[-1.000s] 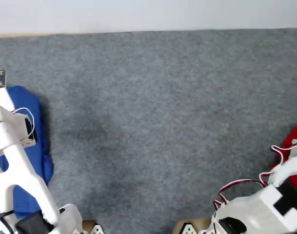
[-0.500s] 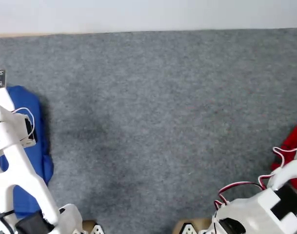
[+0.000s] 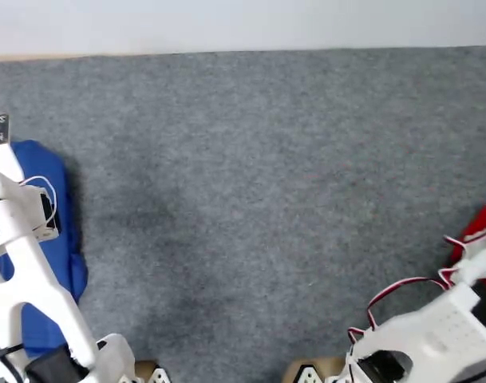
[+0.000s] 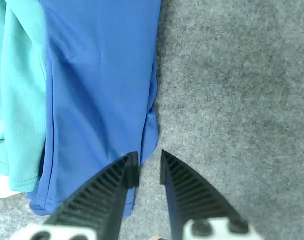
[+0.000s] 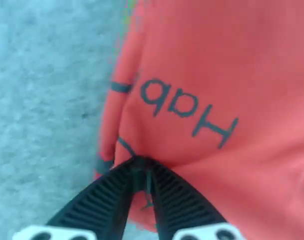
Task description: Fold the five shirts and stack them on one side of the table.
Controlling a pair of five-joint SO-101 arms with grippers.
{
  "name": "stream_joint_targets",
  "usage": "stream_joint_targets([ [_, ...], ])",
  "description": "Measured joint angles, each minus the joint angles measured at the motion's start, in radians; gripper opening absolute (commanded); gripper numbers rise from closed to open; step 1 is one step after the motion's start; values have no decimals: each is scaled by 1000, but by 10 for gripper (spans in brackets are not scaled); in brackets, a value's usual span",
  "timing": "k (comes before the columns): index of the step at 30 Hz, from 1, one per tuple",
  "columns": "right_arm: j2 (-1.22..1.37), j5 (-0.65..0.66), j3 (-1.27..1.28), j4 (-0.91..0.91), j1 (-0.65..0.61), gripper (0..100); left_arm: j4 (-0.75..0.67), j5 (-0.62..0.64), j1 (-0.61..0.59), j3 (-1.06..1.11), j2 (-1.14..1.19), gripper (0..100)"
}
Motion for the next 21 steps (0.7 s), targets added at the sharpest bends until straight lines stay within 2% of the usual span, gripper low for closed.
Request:
stream_joint_targets([
  [4, -2, 0, 0, 64, -43, 10, 0, 0, 0, 0, 0, 90],
  [13, -109, 0, 0, 83, -49, 10, 0, 0, 0, 0, 0, 90],
  [16, -138, 0, 2, 34, -49, 10, 0, 0, 0, 0, 0, 90],
  [21, -138, 0, 8, -150, -49, 17, 0, 0, 0, 0, 0, 90],
])
